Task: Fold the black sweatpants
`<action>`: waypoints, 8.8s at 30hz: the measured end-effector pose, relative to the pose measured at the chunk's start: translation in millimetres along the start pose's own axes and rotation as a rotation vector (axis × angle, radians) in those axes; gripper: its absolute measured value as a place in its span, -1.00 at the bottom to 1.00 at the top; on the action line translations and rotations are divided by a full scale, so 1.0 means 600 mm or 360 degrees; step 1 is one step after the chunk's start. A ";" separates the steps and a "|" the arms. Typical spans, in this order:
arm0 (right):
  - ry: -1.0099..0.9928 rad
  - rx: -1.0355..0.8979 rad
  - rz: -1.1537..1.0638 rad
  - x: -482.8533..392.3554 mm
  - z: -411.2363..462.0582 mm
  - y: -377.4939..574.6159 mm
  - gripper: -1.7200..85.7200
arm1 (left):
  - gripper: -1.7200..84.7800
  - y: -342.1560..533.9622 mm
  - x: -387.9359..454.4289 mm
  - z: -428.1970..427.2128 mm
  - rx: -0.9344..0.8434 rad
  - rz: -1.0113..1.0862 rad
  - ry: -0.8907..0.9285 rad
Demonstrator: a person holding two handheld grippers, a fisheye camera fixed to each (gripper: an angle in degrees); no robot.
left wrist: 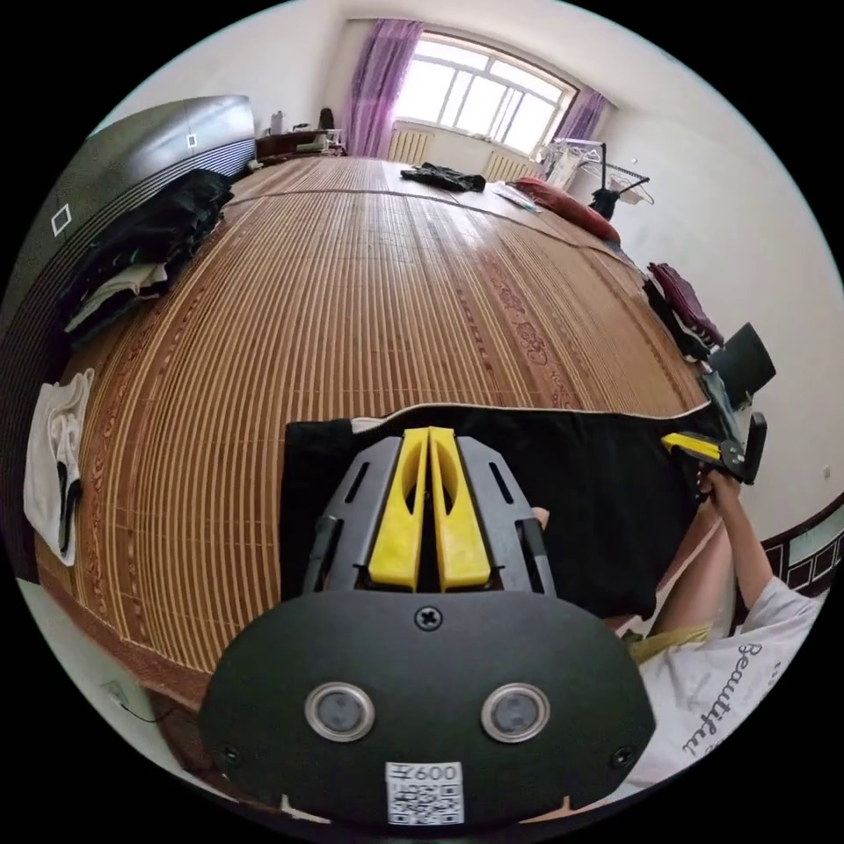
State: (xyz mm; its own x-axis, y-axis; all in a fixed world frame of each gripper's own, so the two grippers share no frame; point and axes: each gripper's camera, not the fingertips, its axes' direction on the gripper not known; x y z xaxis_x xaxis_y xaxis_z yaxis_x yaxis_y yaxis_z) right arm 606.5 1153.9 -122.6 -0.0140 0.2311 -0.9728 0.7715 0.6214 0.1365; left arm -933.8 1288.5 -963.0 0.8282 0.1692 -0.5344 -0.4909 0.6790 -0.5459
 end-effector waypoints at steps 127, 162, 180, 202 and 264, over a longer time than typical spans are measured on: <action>-0.1238 -0.0079 -0.0350 0.058 0.163 0.079 -0.98 | -0.93 0.682 0.147 1.251 0.0515 -0.0066 0.0003; -0.1200 -0.0141 -0.0231 0.117 0.346 -0.113 -0.98 | -0.91 0.658 0.056 1.378 0.0535 0.0107 0.0015; -0.1361 -0.0136 0.0094 0.106 0.246 -0.099 -0.98 | -0.91 0.658 0.054 1.357 0.0571 0.0106 -0.0004; -0.0602 -0.0019 0.0496 0.284 -0.151 0.205 -0.98 | -0.92 0.656 0.058 1.262 0.0539 0.0116 0.0050; 0.0003 -0.0039 0.0592 0.376 -0.278 -0.380 -0.98 | -0.96 0.469 0.328 0.888 0.0444 0.0459 -0.0099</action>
State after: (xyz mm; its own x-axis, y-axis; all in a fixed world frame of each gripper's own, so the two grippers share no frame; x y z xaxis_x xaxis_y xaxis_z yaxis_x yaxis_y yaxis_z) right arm 321.3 1189.5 -341.8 0.2630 0.4457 -0.8556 0.7087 0.5125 0.4849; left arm -764.8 1893.3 -878.1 0.6860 0.4183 -0.5953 -0.6204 0.7638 -0.1783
